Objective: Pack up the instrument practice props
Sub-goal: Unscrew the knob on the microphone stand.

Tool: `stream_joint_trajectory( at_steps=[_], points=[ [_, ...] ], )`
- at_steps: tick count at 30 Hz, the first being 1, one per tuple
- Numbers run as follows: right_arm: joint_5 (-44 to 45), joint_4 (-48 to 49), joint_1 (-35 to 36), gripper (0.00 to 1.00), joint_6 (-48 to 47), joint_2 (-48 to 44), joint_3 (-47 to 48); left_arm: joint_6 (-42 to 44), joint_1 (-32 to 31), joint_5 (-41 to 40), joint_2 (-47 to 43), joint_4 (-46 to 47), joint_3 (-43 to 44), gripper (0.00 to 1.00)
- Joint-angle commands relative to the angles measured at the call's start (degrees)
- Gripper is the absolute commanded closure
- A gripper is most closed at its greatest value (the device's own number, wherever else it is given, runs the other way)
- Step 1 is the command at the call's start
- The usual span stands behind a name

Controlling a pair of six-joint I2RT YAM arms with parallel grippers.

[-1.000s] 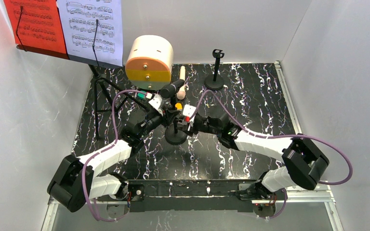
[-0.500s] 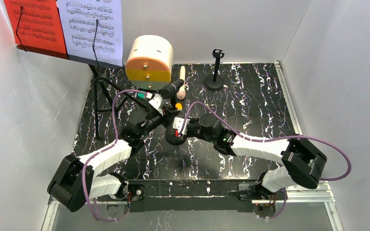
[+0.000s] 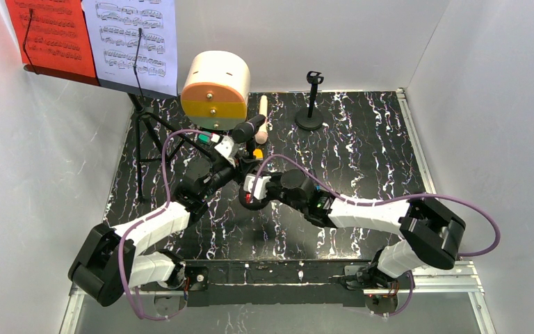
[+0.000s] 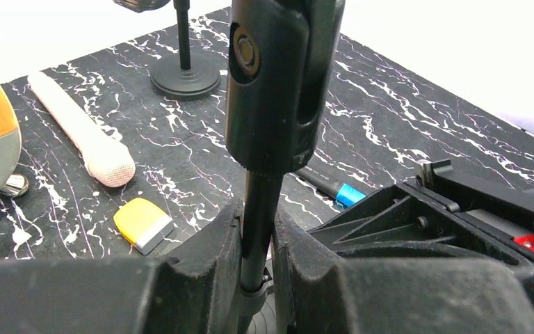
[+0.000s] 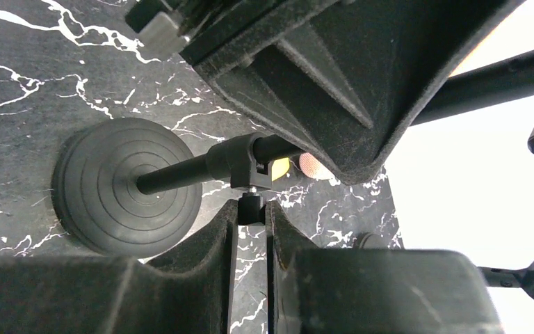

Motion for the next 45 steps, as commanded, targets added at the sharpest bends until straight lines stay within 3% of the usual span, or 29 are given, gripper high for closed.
stream_joint_trajectory(
  at_steps=[1,12,22,28,31,37,40,45],
  points=[
    [3.27,1.81,2.6,0.95,-4.01,1.86,-0.69,-2.73,-0.18,0.13,0.65,-5.35,0.27,1.0],
    [21.15,20.61,10.02,0.99,-21.86,11.73,-7.96,-4.76,-0.18,-2.06,-2.58,-5.26,-0.86,1.0],
    [27.01,34.91,14.06,0.99,-29.78,20.31,-10.79,-5.79,-0.18,-5.4,-3.93,-5.26,-1.58,1.0],
    [26.81,38.05,14.85,0.99,-27.89,19.48,-11.9,-5.71,-0.14,-6.74,-4.3,-5.08,-2.18,1.0],
    [23.91,34.7,14.55,0.86,-21.16,14.91,-12.29,-5.1,-0.18,-6.7,-4.44,-5.09,-2.29,1.0],
    [11.09,15.14,9.66,0.52,3.05,1.29,-9.56,-4.1,-0.18,-6.74,-5.09,-5.06,-2.77,1.0],
    [1.13,9.71,4.59,0.42,16.43,-4.08,-9.22,-3.26,-0.18,-6.26,-5.55,-5.09,-2.91,1.0],
    [-14.78,9.05,-5.11,0.31,36.98,-8.05,-8.74,-2.71,-0.18,-5.77,-5.69,-4.87,-3.18,1.0]
  ],
)
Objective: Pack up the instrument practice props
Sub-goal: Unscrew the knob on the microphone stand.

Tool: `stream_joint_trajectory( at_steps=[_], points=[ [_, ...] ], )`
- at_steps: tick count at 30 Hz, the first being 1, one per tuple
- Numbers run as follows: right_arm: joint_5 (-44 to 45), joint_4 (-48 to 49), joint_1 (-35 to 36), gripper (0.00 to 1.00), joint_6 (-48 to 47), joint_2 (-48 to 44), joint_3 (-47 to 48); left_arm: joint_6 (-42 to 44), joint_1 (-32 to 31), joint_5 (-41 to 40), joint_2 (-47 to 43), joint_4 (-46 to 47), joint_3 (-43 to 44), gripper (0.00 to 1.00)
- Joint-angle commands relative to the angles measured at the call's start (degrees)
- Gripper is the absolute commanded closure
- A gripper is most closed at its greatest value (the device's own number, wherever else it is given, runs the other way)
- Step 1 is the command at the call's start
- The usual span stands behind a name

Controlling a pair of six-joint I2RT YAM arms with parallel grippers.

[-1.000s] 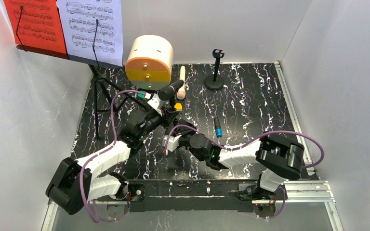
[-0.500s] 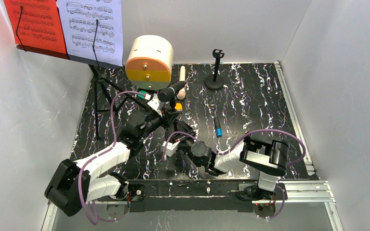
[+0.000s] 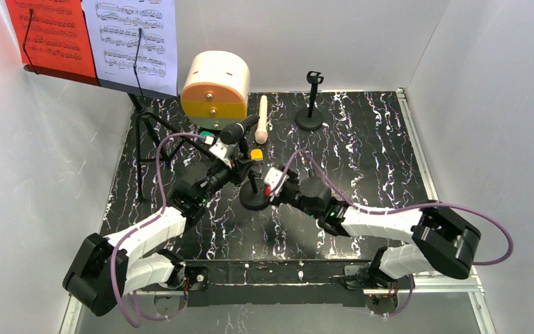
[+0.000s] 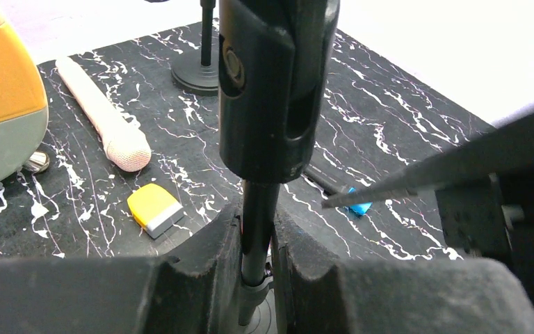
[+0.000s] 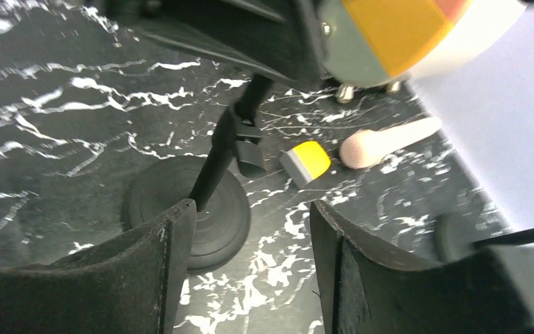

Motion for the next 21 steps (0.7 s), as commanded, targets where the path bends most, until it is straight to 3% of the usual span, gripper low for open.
stream_joint_trajectory(
  at_steps=[1,7,11,14,21],
  points=[
    [-18.35,-3.28,-7.29,0.3,26.35,-2.51,1.32,-0.47,0.21,-0.46,-1.28,-2.23,-1.54,1.0],
    [-27.68,3.91,-15.51,0.28,53.96,-0.62,1.08,0.54,0.19,1.68,-0.87,-1.79,-1.63,1.0],
    [-31.28,6.43,-18.16,0.28,67.43,2.91,2.46,1.2,0.19,3.78,0.13,-1.54,-1.46,1.0],
    [-33.06,8.85,-19.2,0.29,75.25,6.0,3.0,1.3,0.19,4.05,0.76,-1.37,-1.37,1.0],
    [-36.09,17.77,-20.66,0.34,83.65,11.17,2.4,1.69,0.11,4.64,2.39,-1.03,-1.24,1.0]
  ],
)
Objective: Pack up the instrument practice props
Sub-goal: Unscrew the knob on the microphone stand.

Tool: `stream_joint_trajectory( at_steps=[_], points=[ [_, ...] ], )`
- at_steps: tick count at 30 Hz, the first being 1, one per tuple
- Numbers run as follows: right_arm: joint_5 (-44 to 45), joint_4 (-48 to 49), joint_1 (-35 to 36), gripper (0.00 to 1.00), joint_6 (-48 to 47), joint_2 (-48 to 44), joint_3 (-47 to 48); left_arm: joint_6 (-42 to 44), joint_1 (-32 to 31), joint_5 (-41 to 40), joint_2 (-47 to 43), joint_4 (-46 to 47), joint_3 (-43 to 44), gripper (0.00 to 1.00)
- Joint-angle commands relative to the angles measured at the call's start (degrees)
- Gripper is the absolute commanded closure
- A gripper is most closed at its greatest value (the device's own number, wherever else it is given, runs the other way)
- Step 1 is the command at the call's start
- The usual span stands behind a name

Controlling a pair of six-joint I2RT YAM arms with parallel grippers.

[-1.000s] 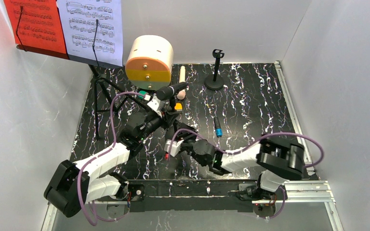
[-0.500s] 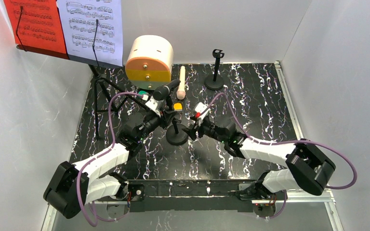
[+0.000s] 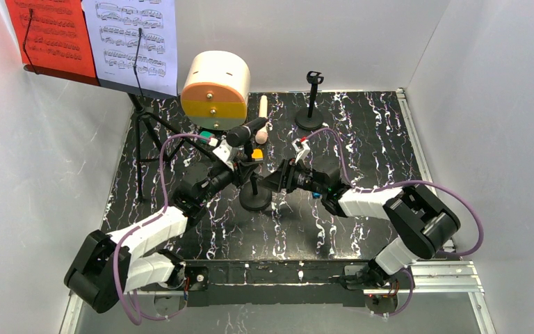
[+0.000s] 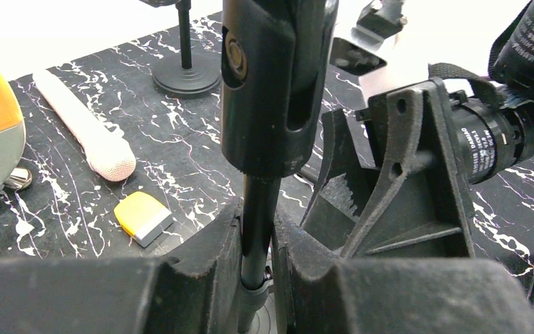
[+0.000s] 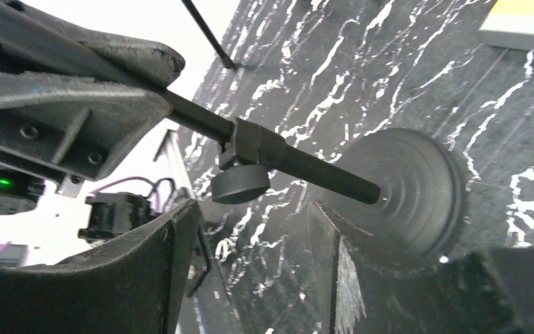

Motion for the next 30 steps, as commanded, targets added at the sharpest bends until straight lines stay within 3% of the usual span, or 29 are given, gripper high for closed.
stream_joint_trajectory(
  at_steps=[1,9,26,30],
  points=[
    [-4.37,11.41,-1.37,0.35,10.22,1.93,1.29,-0.29,0.12,1.39,1.63,-2.85,-0.69,1.0],
    [-9.14,20.66,-3.42,0.48,17.3,6.12,0.64,0.34,0.04,1.82,2.42,-2.91,-0.49,1.0],
    [-12.66,23.92,-4.14,0.58,20.86,11.77,2.6,0.17,0.04,2.54,2.07,-2.94,-0.49,1.0],
    [-13.6,25.49,-4.13,0.65,21.1,13.04,3.06,0.08,0.04,2.5,2.07,-2.94,-0.44,1.0]
  ],
)
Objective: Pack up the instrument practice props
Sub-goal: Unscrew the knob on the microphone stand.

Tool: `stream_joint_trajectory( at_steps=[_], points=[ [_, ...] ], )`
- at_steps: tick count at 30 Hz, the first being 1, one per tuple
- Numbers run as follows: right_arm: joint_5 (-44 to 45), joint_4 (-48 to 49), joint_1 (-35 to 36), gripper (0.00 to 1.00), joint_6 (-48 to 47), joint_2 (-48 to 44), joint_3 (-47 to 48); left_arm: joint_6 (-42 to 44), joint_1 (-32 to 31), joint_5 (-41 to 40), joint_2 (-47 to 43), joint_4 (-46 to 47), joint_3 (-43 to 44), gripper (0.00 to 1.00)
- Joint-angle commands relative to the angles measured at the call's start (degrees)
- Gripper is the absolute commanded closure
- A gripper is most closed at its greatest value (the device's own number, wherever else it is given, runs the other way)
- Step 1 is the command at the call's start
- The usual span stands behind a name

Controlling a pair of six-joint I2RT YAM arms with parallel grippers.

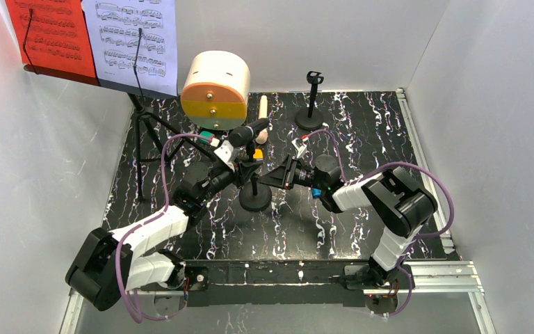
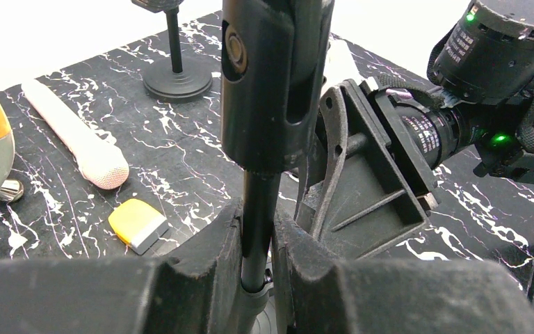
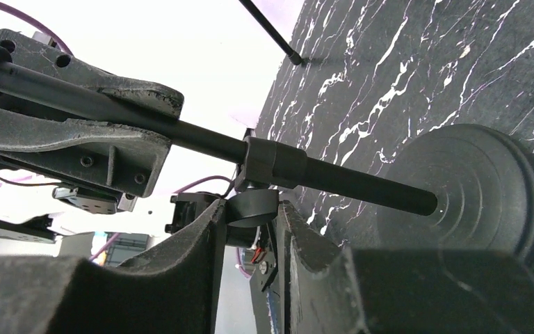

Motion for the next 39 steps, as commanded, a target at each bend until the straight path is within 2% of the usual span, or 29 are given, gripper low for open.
stream_joint_trajectory(
  at_steps=[1,4,8,10,13,17,19,22,25,29,32,36,39],
  points=[
    [-2.21,5.77,-0.23,0.69,0.4,1.29,2.51,-0.95,0.04,0.41,0.76,-4.6,-0.43,1.0],
    [-3.33,4.93,-0.29,0.82,-3.07,1.41,3.33,-1.1,0.04,0.35,0.84,-4.59,-0.38,1.0],
    [-4.5,-2.27,-0.19,0.98,-13.98,-0.16,4.91,-1.29,0.04,0.32,0.84,-5.0,-0.17,1.0],
    [-4.11,-7.67,-0.23,0.99,-21.28,-2.16,5.55,-1.31,0.04,0.29,0.84,-5.19,-0.07,1.0],
    [-0.4,-20.26,0.73,0.99,-37.5,-6.34,6.91,-1.47,0.04,0.39,0.93,-5.3,0.14,1.0],
    [11.59,-36.73,5.71,0.99,-63.4,-11.55,8.56,-1.82,0.04,0.49,0.93,-5.41,0.28,1.0],
    [19.51,-39.63,9.62,0.99,-74.21,-13.33,8.15,-1.95,0.04,0.45,0.93,-5.52,0.36,1.0],
    [34.32,-36.69,17.02,0.99,-89.55,-15.0,4.68,-2.0,0.04,0.52,0.93,-5.86,0.57,1.0],
    [46.15,-28.39,23.03,0.99,-102.92,-14.68,0.53,-2.0,0.04,0.38,0.93,-6.16,0.7,1.0],
    [58.61,-18.68,28.3,0.99,-118.47,-10.62,-2.01,-2.09,0.04,0.19,1.08,-6.52,0.81,1.0],
    [63.97,-8.27,31.01,0.99,-129.8,-5.45,-3.49,-2.09,0.04,0.04,1.28,-6.61,0.89,1.0],
    [66.3,-2.15,33.2,0.99,-134.54,-0.79,-3.44,-2.05,0.04,-0.36,1.16,-6.83,0.9,1.0],
    [65.2,-1.65,33.48,0.99,-131.0,-2.22,-3.44,-1.85,0.04,-0.7,0.87,-7.22,0.9,1.0]
  ],
)
